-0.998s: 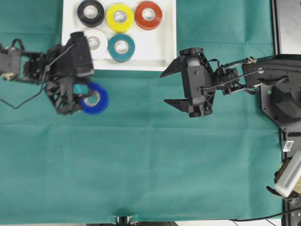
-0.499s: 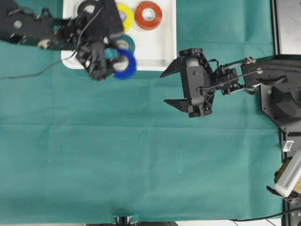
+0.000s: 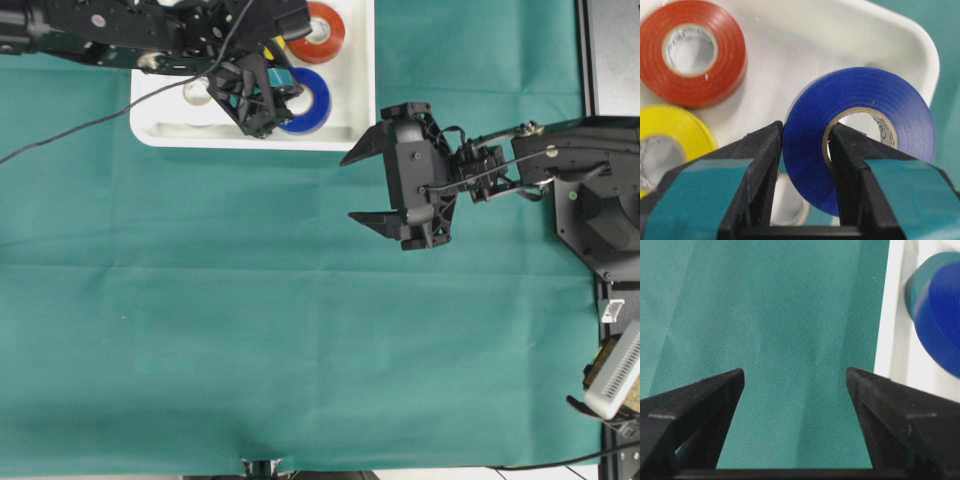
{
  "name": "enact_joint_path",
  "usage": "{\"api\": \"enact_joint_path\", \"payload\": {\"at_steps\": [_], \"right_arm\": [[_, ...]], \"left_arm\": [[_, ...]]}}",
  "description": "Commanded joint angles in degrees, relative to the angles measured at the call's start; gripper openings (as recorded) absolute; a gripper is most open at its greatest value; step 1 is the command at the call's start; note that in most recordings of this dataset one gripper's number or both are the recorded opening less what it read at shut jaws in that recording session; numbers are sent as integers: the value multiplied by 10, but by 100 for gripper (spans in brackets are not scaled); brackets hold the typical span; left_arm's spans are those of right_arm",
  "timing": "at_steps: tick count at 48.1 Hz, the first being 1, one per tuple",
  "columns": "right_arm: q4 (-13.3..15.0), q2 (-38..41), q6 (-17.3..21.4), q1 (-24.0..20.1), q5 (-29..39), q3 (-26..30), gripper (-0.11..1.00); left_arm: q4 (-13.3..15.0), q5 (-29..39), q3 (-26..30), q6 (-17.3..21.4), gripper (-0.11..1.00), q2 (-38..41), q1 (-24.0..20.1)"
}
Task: Put the tape alternately from left to right into the white case.
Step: 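Lift the blue tape with the left gripper into the tray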
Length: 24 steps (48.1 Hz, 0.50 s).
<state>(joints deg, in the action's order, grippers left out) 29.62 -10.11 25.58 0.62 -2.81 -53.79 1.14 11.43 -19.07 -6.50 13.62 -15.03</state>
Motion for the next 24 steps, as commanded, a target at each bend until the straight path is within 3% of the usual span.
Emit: {"api": "enact_joint_path", "payload": {"at_steps": [1,9,24], "right_arm": [[1,-4,1,-2,-4,9,87],[1,-4,1,-2,-5,9,87],[0,-4,1,-2,-5,9,87]], "left_arm": [[0,-4,27,6,27,-4,-4],[0,-4,43,37,27,10,-6],[-1,-4,43,42,27,14,-6]]}}
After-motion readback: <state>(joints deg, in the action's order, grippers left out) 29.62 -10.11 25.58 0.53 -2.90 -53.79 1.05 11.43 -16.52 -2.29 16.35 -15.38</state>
